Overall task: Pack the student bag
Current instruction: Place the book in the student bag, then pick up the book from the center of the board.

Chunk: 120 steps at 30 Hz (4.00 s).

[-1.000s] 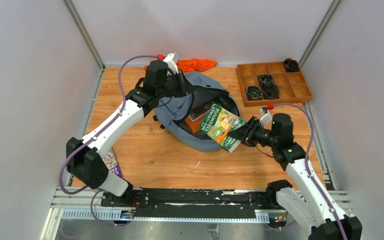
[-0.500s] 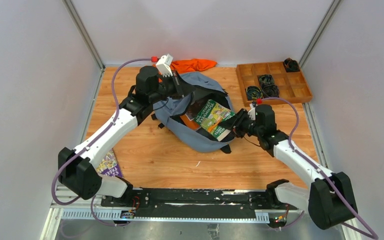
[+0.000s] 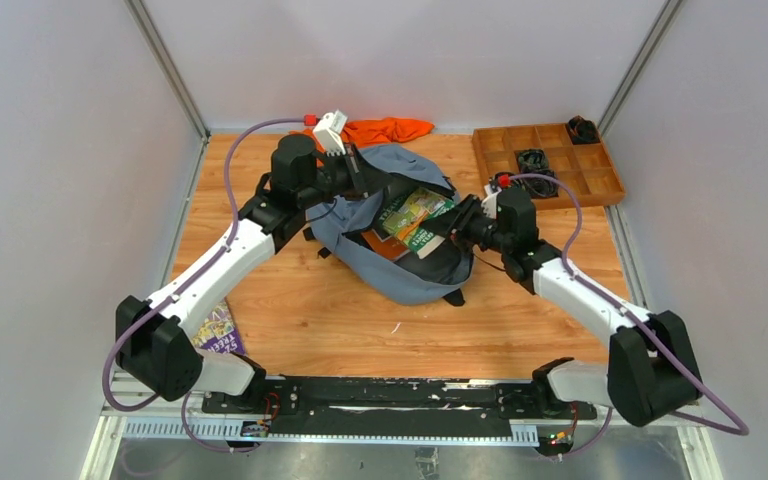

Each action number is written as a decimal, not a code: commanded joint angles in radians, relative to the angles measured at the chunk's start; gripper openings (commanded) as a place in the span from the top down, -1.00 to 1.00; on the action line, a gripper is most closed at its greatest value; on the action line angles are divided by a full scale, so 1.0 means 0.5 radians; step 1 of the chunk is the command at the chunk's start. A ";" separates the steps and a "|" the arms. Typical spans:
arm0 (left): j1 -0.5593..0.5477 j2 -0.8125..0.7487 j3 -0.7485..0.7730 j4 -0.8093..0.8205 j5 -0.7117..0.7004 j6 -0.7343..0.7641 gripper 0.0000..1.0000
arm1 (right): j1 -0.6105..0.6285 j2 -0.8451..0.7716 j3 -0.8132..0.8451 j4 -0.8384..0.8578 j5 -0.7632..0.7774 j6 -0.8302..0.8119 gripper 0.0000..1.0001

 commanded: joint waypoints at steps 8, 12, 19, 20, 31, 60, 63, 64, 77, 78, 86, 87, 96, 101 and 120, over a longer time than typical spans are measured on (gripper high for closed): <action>0.014 -0.136 -0.015 0.162 0.097 0.019 1.00 | 0.142 0.474 -0.016 0.381 0.088 0.100 1.00; 0.014 -0.173 -0.039 0.154 0.107 0.027 1.00 | 0.164 0.673 0.156 0.394 0.117 0.079 1.00; 0.014 -0.238 -0.104 0.168 0.100 0.002 1.00 | 0.222 1.023 0.386 0.539 0.399 0.221 1.00; 0.014 -0.245 -0.116 0.172 0.097 -0.002 1.00 | 0.232 1.074 0.416 0.576 0.449 0.249 1.00; 0.014 -0.243 -0.163 0.126 0.061 -0.011 1.00 | 0.273 1.114 0.507 0.250 0.516 0.091 -0.72; 0.014 -0.145 0.215 -1.473 -1.369 0.443 -1.00 | 0.264 -0.891 -0.117 -1.725 1.372 -0.876 -1.00; 0.050 -0.179 0.098 -1.670 -1.836 0.409 -1.00 | 0.265 -1.039 -0.092 -1.767 1.496 -0.948 -1.00; 0.090 -0.173 0.062 -1.735 -1.927 0.378 -1.00 | 0.263 -1.047 -0.065 -1.768 1.523 -0.976 -1.00; 0.956 -0.044 -0.571 -1.825 -2.233 -0.405 -0.99 | 0.265 -0.700 0.185 -1.621 1.374 -1.114 -1.00; 0.992 0.017 -0.549 -1.829 -2.249 -0.407 -0.99 | 0.265 -0.689 0.199 -1.619 1.360 -1.116 -1.00; 1.595 0.157 -0.573 -1.548 -1.518 -0.058 -1.00 | 0.265 -0.637 0.211 -1.610 1.296 -1.114 -0.98; 1.630 0.164 -0.584 -1.554 -1.518 -0.078 -1.00 | 0.265 -0.621 0.209 -1.595 1.285 -1.110 -0.98; 2.034 0.201 -0.704 -1.436 -1.193 -0.162 -1.00 | 0.263 -0.485 0.292 -1.561 1.186 -1.104 -0.96; 2.054 0.233 -0.721 -1.389 -1.174 -0.232 -1.00 | 0.264 -0.463 0.283 -1.493 1.163 -1.114 -0.95; 1.061 0.721 -0.734 -0.819 -0.429 -0.377 -0.90 | 0.265 -0.410 0.270 -1.471 1.129 -1.041 -0.91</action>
